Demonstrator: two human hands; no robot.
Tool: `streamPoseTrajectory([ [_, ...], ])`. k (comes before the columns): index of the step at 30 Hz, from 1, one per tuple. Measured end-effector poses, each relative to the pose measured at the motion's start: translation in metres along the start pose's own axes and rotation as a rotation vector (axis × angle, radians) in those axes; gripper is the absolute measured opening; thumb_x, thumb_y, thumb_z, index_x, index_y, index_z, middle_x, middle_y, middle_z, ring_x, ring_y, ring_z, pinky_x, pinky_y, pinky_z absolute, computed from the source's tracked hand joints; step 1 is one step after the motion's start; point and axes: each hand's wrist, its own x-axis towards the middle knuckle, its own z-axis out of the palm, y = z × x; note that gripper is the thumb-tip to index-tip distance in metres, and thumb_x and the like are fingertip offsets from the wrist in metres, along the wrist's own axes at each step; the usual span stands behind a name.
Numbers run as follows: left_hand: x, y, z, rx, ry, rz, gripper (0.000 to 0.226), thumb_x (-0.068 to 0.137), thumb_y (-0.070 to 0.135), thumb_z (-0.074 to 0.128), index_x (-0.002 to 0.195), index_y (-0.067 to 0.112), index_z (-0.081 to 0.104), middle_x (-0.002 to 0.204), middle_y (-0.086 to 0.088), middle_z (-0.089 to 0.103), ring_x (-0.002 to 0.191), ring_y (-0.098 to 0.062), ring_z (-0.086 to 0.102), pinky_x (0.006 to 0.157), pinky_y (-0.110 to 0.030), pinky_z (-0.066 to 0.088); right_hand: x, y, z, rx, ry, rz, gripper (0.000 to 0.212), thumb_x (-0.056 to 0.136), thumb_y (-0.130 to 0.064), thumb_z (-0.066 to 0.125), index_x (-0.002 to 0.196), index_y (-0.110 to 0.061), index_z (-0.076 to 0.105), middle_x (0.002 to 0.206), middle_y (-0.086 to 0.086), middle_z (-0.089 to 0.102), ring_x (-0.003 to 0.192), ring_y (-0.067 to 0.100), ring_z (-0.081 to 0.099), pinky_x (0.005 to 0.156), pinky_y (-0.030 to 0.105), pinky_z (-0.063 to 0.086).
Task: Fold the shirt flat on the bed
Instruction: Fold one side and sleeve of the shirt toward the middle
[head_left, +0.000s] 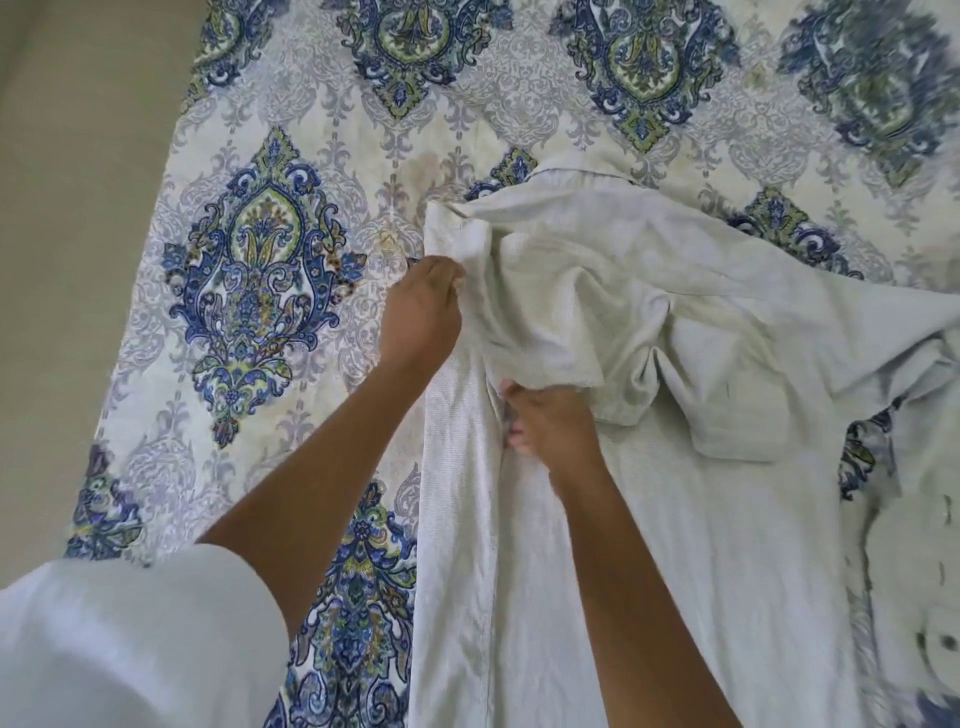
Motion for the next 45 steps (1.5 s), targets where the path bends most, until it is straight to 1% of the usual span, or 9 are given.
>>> streamPoseTrajectory([
  [5,0.010,-0.009,0.003,0.148,-0.216,0.071,0.047,0.098,0.017,0.033,0.144,0.008,0.033,0.153,-0.008,0.028,0.140,-0.023,0.027,0.114,-0.039,0.021,0.011,-0.067,-0.022,-0.510,0.225,-0.366,0.028,0.090,-0.019,0.047,0.063,-0.010,0.045,0.071,0.008,0.056,0.067,0.023,0.055,0.061,0.031,0.044],
  [8,0.022,-0.011,0.007,0.246,-0.306,0.079,0.052,0.101,0.026,0.027,0.149,0.015,0.012,0.158,-0.001,0.005,0.146,-0.016,0.004,0.117,-0.038,0.003,0.052,-0.096,-0.011,-0.724,0.328,-0.638,0.020,0.092,-0.017,0.045,0.107,-0.013,0.057,0.114,0.009,0.056,0.111,0.027,0.046,0.085,0.036,0.039],
  [11,0.031,-0.015,0.011,0.284,-0.344,0.053,0.055,0.101,0.034,0.022,0.150,0.018,0.003,0.158,0.002,-0.002,0.145,-0.012,-0.002,0.116,-0.038,-0.003,0.094,-0.099,-0.002,-1.018,0.312,-0.583,0.039,0.092,-0.026,0.045,0.130,-0.016,0.045,0.134,0.008,0.045,0.130,0.028,0.031,0.107,0.045,0.023],
  [20,0.033,-0.038,0.025,0.362,-0.348,0.094,0.058,0.100,0.042,0.016,0.149,0.020,-0.005,0.158,0.003,-0.008,0.145,-0.011,-0.008,0.116,-0.038,-0.008,0.113,-0.101,-0.033,-1.025,0.748,-0.493,0.031,0.085,-0.004,0.045,0.114,-0.009,0.057,0.124,0.014,0.052,0.124,0.032,0.038,0.111,0.054,0.011],
  [26,0.014,-0.035,0.027,0.376,-0.252,0.103,0.055,0.101,0.036,0.018,0.149,0.017,-0.001,0.158,0.001,-0.005,0.145,-0.011,-0.007,0.117,-0.035,-0.007,0.096,-0.067,0.013,-1.071,0.175,-0.955,0.041,0.092,-0.012,0.044,0.132,-0.013,0.049,0.144,0.008,0.042,0.134,0.025,0.035,0.111,0.044,0.026],
  [31,0.017,-0.037,0.023,0.360,-0.285,0.063,0.057,0.101,0.035,0.021,0.149,0.013,-0.002,0.158,-0.003,-0.007,0.145,-0.015,-0.007,0.116,-0.034,-0.007,0.102,-0.050,0.013,-1.232,0.331,-0.642,0.050,0.099,-0.029,0.025,0.149,-0.025,0.016,0.159,-0.005,0.003,0.146,0.016,-0.007,0.115,0.048,-0.008],
  [38,-0.030,-0.021,0.031,0.345,-0.201,-0.123,0.055,0.101,0.029,0.017,0.149,0.010,-0.002,0.158,-0.005,-0.008,0.145,-0.016,-0.010,0.118,-0.036,-0.005,0.117,-0.058,0.032,-1.312,0.064,-0.859,0.049,0.101,-0.036,0.017,0.149,-0.027,0.012,0.159,-0.007,0.003,0.146,0.013,-0.006,0.115,0.047,-0.009],
  [42,-0.027,-0.025,0.029,0.303,-0.192,-0.110,0.057,0.100,0.027,0.021,0.149,0.011,-0.002,0.158,-0.004,-0.005,0.145,-0.015,-0.006,0.118,-0.034,-0.003,0.134,-0.081,0.022,-1.184,0.237,-0.816,0.049,0.101,-0.032,0.022,0.149,-0.022,0.018,0.158,-0.003,0.011,0.147,0.014,-0.001,0.115,0.047,-0.005],
  [45,0.006,-0.021,0.020,0.097,-0.060,-0.164,0.054,0.100,0.024,0.031,0.148,0.006,0.015,0.154,-0.012,0.023,0.141,-0.024,0.022,0.116,-0.037,0.019,0.133,-0.102,0.021,-0.932,0.388,-0.928,0.042,0.098,-0.020,0.037,0.139,-0.019,0.040,0.149,-0.001,0.038,0.144,0.020,0.016,0.116,0.045,0.006],
])
